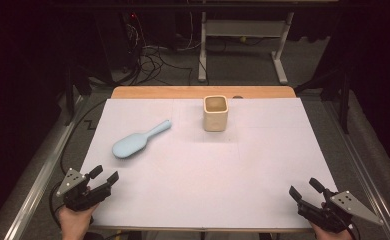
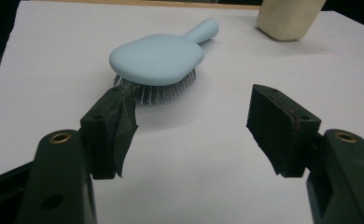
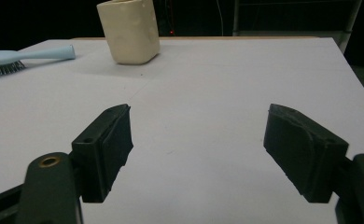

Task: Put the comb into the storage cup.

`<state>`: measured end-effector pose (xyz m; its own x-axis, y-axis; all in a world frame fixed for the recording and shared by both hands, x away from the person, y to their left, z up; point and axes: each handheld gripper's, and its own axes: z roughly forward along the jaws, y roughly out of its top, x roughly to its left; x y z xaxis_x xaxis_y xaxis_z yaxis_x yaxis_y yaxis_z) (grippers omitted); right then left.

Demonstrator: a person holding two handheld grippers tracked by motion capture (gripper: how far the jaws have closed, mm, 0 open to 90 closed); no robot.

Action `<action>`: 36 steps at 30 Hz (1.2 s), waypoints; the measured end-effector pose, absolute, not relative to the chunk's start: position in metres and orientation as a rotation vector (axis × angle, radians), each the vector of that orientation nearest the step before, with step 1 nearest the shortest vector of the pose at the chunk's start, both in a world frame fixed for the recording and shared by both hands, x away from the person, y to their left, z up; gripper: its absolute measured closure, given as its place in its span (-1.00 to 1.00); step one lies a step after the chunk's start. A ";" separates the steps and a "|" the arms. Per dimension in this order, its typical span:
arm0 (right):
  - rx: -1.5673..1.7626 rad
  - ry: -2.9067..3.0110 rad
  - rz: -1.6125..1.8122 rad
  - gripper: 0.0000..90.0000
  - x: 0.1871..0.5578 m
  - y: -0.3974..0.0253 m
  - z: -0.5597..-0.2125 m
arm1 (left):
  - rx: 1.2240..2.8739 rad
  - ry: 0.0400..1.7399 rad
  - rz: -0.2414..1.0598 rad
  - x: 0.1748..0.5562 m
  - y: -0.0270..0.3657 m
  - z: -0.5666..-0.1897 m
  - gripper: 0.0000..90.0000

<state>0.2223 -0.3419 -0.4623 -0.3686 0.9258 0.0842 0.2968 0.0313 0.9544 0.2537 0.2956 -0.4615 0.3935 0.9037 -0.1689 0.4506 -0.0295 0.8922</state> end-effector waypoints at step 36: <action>1.241 1.739 1.354 -0.48 0.223 -0.338 -0.462 | 1.625 1.208 0.553 0.245 0.301 -0.454 -0.24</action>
<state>0.2229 -0.3384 -0.4622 -0.3805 0.9210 0.0830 0.3059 0.0407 0.9512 0.2447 0.3005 -0.4544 0.3974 0.8976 -0.1906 0.4427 -0.0056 0.8967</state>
